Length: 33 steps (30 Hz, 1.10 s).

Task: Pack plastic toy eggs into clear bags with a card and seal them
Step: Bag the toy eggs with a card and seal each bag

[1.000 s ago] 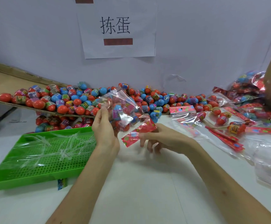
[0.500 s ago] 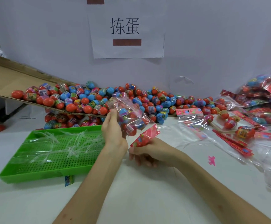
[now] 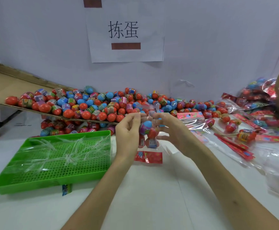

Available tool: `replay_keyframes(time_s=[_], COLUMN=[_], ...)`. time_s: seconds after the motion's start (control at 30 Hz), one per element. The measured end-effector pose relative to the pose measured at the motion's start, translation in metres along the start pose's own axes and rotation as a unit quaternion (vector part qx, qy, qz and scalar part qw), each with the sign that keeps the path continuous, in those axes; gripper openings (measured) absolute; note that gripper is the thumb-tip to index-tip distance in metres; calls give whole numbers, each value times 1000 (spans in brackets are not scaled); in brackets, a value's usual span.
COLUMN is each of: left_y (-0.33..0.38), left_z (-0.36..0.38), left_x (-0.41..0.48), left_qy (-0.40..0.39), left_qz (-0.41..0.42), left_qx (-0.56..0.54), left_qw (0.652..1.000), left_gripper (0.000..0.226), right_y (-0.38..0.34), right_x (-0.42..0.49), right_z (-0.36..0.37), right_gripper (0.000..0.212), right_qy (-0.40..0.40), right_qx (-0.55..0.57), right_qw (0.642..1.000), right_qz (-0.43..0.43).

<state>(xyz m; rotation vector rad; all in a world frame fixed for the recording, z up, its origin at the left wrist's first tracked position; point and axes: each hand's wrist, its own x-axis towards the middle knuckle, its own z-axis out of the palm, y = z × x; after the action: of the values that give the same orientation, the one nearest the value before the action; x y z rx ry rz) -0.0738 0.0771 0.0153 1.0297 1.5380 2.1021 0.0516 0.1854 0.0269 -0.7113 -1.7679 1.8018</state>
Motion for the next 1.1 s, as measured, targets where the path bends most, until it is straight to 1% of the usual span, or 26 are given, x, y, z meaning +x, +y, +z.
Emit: replay_keyframes(time_s=[0.07,0.17,0.27,0.33,0.4,0.43,0.47,0.53,0.6,0.63,0.73,0.77,0.83,0.93,1.03,1.1], left_y=[0,-2,-5,-4,-4,-4,-5,-6,-4,-3,-1,0,1,3,1,1], left_z=[2,3,5,7,7,6,6,4,-1,-2,-6,-6,-5,-4,-4,-4], left_x=[-3,-4,-6,-7,-7,-7,-7,-6,-2,-1,4,4,3,3,2,2], left_qy=[-18,-15,-23,-38,-57,-67,-69,-50,-20,-8,34,45,47,43,47,40], left_qz=[15,6,-34,-68,-96,-96,-87,-73,-80,-85,-102,-105,-107,-121,-136,-146], left_qx=[10,19,7,-22,-47,-44,-34,-20,-35,-48,-75,-79,-94,-122,-125,-133], left_qw=[1000,1000,999,997,993,992,993,996,996,995,991,990,989,984,982,979], left_gripper=[25,24,20,19,27,27,22,13,11,10,13,15,18,22,12,9], right_y=[4,8,13,15,15,14,13,7,2,0,0,1,1,-2,-4,-4], right_x=[0,-1,-2,-2,-2,-2,-1,-1,-2,-2,-3,-3,-4,-5,-7,-7], right_z=[10,19,23,23,22,22,21,20,16,14,13,14,17,17,16,17], right_gripper=[26,2,13,17,18,18,17,19,27,27,16,15,14,6,10,14], right_qy=[6,85,138,162,185,193,193,172,144,137,105,96,94,86,77,82], right_qx=[-27,-67,-107,-136,-144,-138,-122,-45,31,30,-33,-49,-70,-61,-49,-49], right_qw=[999,991,973,960,953,953,957,976,986,988,993,993,993,994,996,995], right_qz=[-28,-82,-154,-185,-194,-189,-178,-130,-77,-62,-44,-39,-30,-24,-16,-19])
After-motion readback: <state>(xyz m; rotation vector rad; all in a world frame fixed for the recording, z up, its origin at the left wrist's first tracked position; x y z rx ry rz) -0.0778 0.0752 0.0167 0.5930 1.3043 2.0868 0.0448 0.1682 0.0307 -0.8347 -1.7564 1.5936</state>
